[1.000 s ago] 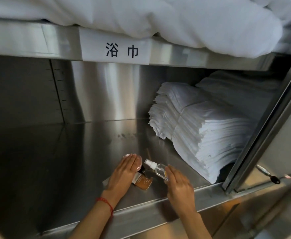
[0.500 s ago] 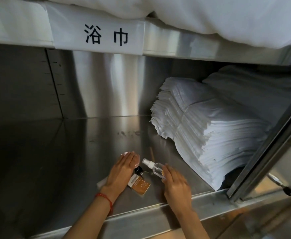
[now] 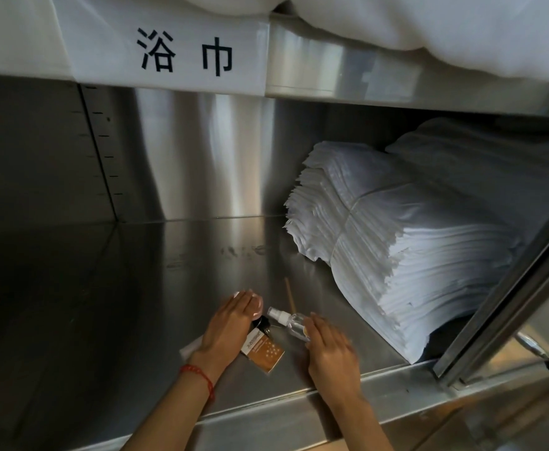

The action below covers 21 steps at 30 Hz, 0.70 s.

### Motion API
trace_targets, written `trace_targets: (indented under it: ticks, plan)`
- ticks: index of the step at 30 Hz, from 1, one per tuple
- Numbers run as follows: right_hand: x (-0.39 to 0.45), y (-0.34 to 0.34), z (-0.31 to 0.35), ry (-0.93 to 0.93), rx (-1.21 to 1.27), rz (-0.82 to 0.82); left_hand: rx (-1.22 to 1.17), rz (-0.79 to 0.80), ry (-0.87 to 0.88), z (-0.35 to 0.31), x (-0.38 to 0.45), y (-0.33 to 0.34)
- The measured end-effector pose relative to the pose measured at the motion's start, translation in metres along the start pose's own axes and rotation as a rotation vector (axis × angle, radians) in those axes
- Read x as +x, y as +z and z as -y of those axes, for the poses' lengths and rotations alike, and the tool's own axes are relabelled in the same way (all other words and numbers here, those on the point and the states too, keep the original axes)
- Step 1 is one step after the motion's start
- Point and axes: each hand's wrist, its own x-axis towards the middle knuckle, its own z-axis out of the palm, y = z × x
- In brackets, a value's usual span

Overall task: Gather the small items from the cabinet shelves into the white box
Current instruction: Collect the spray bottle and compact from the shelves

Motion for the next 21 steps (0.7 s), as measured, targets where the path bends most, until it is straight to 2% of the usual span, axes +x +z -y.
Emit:
trace_targets:
  ticks: [15, 21]
  plan:
    - [0.001, -0.007, 0.001, 0.015, 0.027, 0.07, -0.046, 0.116, -0.023, 0.004, 0.0, 0.005]
    - [0.002, -0.012, 0.005, -0.007, 0.024, 0.04, -0.03, 0.18, 0.002, 0.006, -0.001, 0.003]
